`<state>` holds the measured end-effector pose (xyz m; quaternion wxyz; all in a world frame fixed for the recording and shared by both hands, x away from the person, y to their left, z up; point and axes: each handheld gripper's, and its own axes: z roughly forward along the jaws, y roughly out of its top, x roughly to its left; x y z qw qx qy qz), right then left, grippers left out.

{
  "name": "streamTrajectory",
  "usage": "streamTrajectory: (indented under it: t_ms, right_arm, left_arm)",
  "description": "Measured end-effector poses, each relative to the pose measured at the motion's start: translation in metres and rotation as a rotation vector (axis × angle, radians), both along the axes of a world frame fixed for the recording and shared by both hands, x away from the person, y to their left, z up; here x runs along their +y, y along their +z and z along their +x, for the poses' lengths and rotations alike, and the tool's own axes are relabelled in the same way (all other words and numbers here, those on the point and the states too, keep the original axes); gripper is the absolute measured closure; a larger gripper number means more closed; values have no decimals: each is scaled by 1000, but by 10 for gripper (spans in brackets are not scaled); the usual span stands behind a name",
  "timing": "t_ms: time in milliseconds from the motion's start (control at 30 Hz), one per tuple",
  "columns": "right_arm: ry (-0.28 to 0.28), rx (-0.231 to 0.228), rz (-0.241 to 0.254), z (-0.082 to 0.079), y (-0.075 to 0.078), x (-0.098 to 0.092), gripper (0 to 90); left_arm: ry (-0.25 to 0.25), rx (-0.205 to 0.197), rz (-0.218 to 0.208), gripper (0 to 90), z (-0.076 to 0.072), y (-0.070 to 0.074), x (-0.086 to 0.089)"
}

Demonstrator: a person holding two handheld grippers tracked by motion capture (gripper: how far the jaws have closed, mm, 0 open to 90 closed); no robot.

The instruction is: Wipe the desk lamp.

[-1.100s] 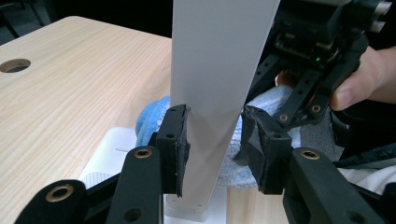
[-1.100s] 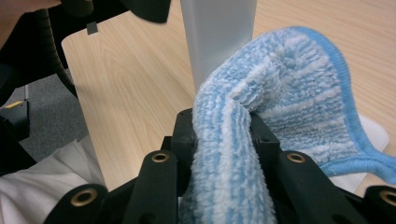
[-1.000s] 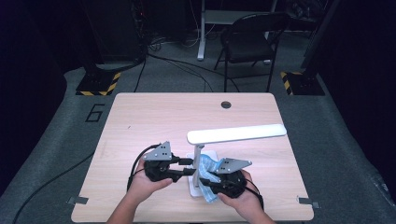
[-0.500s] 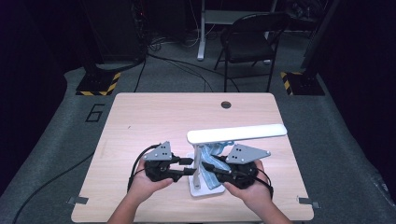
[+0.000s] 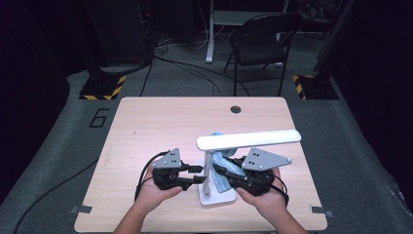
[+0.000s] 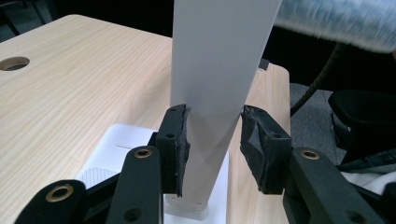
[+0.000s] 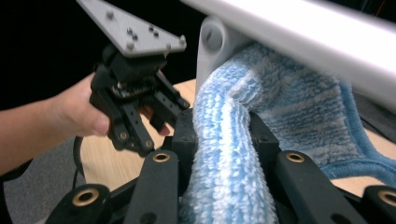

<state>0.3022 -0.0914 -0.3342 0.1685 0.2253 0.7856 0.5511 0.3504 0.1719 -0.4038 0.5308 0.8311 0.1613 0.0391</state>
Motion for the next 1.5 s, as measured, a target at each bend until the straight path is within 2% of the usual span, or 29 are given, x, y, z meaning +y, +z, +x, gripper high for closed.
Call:
streamTrajectory:
  t_ms: [333, 467, 567, 667, 800, 867, 1000, 1067, 1167, 1233, 1367, 1433, 1500]
  right_arm:
    - [5, 93, -82, 5, -37, 5, 701]
    - [4, 94, -86, 6, -42, 4, 699]
    - [-5, 99, -77, 5, -39, 3, 695]
    - [-9, 77, -64, 5, -34, 0, 695]
    - [-13, 45, -41, 2, -24, -2, 694]
    - [-19, 36, -35, -1, -19, -2, 694]
    - [-20, 25, -28, -2, -13, -2, 693]
    - [-26, 22, -22, -2, -10, -3, 693]
    - [-26, 4, 2, -3, -7, -4, 694]
    - [-23, -14, -5, -2, -4, -4, 694]
    - [-40, -39, 17, -2, 1, -5, 695]
    - [-49, -32, 29, -2, 3, -6, 696]
    - [-56, -45, 30, -1, 5, -7, 696]
  left_arm:
    - [-2, 11, -3, 610, 0, 0, -1]
    - [-9, 9, 4, 602, 1, -1, -1]
    - [-7, 1, 15, 557, 3, -5, -2]
    - [-12, 16, 15, 522, 6, -11, -4]
    - [-25, -9, 25, 496, 12, -18, -8]
    - [-31, -4, 10, 496, 13, -21, -10]
    - [-54, -15, 27, 497, 16, -28, -14]
    - [-55, -1, 10, 496, 17, -30, -14]
    - [-33, -17, 12, 504, 14, -31, -14]
    - [-16, -26, 22, 509, 12, -30, -16]
    - [21, -37, 31, 512, 7, -30, -20]
    - [31, -40, 35, 513, 6, -29, -21]
    - [37, -43, 41, 514, 5, -29, -22]
